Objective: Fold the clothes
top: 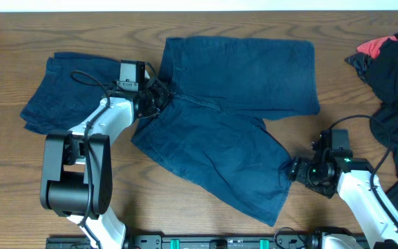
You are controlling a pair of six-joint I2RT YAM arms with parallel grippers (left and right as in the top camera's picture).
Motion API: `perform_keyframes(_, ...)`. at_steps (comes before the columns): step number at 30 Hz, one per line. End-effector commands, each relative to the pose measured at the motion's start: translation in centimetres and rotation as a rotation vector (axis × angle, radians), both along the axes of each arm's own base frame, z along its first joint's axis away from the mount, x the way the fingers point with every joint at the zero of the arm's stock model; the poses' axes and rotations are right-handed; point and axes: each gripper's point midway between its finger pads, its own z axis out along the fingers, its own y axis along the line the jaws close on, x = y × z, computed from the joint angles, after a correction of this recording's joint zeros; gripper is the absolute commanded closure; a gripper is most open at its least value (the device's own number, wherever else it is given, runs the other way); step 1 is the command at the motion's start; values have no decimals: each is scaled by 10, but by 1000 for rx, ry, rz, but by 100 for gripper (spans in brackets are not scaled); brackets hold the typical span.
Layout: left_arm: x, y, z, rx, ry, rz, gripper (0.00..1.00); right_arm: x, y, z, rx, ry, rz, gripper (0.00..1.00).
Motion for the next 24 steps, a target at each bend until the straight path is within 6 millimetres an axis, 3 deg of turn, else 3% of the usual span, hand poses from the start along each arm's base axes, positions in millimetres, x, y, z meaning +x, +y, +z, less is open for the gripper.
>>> perform_keyframes(1,7,4,4,4,-7,16,94,-5,-3,-3,-61,20,-5,23)
perform_keyframes(13,6,4,3,3,-6,16,94,-4,-4,2,-182,14,59,22)
perform_keyframes(24,8,5,4,3,-13,18,94,-9,-16,-2,-267,52,54,20)
